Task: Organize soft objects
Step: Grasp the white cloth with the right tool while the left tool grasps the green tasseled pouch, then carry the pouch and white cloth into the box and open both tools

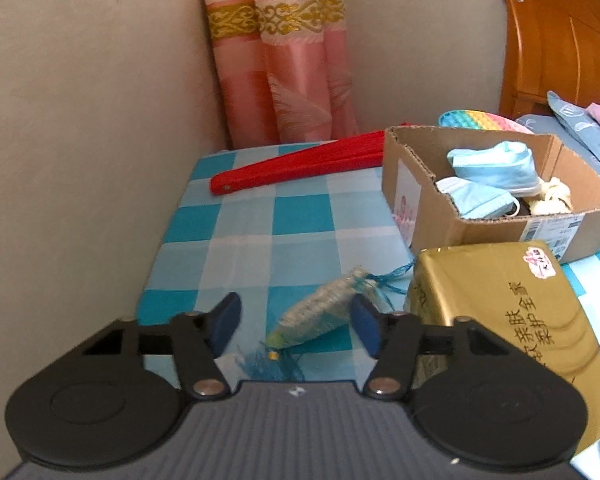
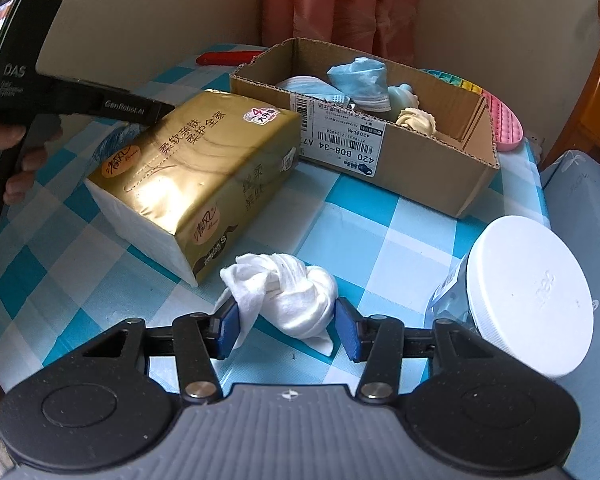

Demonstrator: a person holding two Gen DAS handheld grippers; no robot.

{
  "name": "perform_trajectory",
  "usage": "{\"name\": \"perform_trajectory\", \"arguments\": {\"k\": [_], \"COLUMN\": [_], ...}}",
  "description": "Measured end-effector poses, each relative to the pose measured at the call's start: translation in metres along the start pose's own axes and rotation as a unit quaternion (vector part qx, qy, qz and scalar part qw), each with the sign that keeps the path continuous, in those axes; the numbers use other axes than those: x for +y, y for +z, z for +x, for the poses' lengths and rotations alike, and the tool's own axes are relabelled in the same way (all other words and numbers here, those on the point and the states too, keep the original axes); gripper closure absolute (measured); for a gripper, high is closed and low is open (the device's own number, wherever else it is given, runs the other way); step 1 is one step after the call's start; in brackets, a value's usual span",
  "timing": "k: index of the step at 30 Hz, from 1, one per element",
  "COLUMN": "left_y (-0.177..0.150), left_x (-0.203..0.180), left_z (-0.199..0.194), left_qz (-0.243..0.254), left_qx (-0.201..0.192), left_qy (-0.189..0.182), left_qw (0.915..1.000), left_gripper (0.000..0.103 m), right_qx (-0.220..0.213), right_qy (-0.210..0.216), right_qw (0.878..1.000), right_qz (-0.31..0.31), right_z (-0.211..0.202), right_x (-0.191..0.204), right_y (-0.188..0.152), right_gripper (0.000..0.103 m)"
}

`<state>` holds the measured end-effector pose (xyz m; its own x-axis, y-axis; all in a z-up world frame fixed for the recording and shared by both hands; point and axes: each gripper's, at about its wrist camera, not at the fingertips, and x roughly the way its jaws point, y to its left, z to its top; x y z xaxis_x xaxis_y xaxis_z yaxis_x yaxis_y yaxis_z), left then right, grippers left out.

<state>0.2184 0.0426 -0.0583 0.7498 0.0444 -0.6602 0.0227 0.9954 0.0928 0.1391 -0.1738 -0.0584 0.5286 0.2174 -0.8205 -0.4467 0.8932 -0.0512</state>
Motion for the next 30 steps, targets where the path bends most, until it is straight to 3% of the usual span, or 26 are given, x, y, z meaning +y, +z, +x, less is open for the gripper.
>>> {"name": "perform_trajectory", "arguments": {"k": [6, 11, 13, 16, 30], "left_y": [0.000, 0.000, 0.000, 0.000, -0.011], "left_x": [0.006, 0.005, 0.002, 0.001, 0.008], "left_z": [0.003, 0.006, 0.006, 0.005, -0.056], "left_qz": [-0.010, -0.012, -0.008, -0.009, -0.029], "left_qx": [0.003, 0.007, 0.010, 0.008, -0.006], "left_qy": [-0.026, -0.041, -0.044, -0.043, -0.039], "left_qw": [0.9996, 0.9991, 0.9990, 0.9990, 0.9988], "left_gripper": [0.055, 0.077, 0.091, 0.096, 0.098], "right_qx": [0.001, 0.001, 0.001, -0.001, -0.027], "right_qy": [0.002, 0.000, -0.001, -0.002, 0.008], "right_qw": [1.000, 1.000, 1.000, 1.000, 1.000], "right_qz": [0.001, 0.000, 0.001, 0.002, 0.001], "right_z": [0.000, 0.001, 0.001, 0.001, -0.015], "right_x": [-0.001, 0.000, 0.000, 0.000, 0.000], "right_y": [0.000, 0.001, 0.001, 0.001, -0.006], "right_gripper": [0.048, 0.048, 0.048, 0.048, 0.051]}}
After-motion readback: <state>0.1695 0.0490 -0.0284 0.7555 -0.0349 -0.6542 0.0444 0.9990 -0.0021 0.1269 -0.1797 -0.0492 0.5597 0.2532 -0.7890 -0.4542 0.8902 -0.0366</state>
